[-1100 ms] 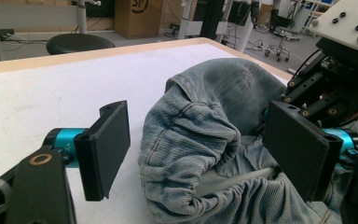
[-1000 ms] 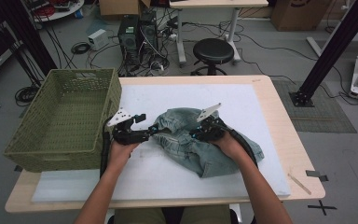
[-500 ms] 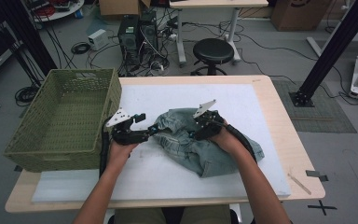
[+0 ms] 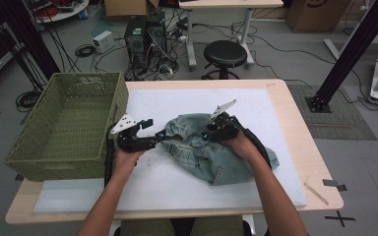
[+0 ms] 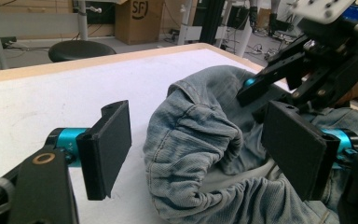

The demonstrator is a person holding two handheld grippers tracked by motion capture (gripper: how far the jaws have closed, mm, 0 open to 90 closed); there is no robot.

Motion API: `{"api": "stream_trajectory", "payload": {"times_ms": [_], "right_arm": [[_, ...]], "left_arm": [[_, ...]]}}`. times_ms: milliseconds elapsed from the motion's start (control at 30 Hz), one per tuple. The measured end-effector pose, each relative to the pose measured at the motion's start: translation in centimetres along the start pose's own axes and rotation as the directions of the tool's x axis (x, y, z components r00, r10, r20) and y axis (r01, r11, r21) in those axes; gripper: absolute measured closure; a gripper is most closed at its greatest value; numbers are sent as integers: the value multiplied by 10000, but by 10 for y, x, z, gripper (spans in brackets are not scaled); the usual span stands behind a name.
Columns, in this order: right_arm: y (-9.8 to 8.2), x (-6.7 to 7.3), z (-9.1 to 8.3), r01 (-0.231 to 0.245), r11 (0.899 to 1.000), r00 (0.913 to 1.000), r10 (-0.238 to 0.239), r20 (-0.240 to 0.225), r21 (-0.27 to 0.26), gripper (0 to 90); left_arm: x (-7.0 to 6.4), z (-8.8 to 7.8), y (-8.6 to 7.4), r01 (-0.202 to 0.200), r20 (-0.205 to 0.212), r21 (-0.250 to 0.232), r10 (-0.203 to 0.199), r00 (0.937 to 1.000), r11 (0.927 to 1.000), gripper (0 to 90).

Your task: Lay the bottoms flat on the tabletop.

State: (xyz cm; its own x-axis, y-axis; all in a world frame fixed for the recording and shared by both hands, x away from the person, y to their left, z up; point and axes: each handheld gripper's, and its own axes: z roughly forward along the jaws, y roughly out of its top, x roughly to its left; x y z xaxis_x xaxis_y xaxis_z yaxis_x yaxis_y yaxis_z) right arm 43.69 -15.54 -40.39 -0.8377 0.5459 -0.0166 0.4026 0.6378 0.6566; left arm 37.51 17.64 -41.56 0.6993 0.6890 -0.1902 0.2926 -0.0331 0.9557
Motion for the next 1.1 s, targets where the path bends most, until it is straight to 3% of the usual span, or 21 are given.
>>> {"api": "stream_trajectory", "payload": {"times_ms": [133, 200, 300, 433, 567, 633, 733, 900, 1000, 1100], "right_arm": [[3, -1, -12, 239, 9997, 9982, -235, 548, -58, 577], [2, -3, -14, 295, 9995, 9977, -299, 606, 66, 576], [-2, 0, -6, 463, 9971, 9982, -485, 352, 609, 553], [-8, 6, 12, 630, 9941, 9975, -656, 265, 878, 535], [-8, 6, 15, 801, 9915, 9948, -860, 540, 1023, 733], [-8, 4, 14, 874, 9917, 9953, -909, 336, 941, 842], [-9, -1, 8, 654, 9956, 9977, -664, 135, 669, 884], [-12, -18, -14, -448, 9982, 9987, 458, 243, -386, 888], [-19, -32, -27, -1113, 9904, 9915, 1163, 588, -817, 889], [-26, -44, -38, -1805, 9747, 9760, 1942, 988, -1321, 896]], "left_arm": [[0, 1, -1, 9, 11, 30, -9, 10000, 10000, 244], [0, 1, -1, 19, 19, 42, -19, 10000, 10000, 244], [0, 2, -1, 12, 15, 78, -12, 10000, 10000, 244], [-1, 2, -1, 0, 31, 112, 0, 10000, 9999, 244], [0, 1, -1, 3, 2, 66, -3, 10000, 10000, 244], [0, 0, -1, 33, 25, 55, -33, 10000, 10000, 244], [-1, 1, -1, 19, 43, 78, -20, 10000, 10000, 244], [-2, 2, -2, 43, 100, 84, -44, 9999, 10000, 244], [-3, 3, -3, 110, 110, 47, -111, 9999, 9999, 244], [-5, 5, -4, 83, 154, 87, -85, 9998, 9999, 244]]}}
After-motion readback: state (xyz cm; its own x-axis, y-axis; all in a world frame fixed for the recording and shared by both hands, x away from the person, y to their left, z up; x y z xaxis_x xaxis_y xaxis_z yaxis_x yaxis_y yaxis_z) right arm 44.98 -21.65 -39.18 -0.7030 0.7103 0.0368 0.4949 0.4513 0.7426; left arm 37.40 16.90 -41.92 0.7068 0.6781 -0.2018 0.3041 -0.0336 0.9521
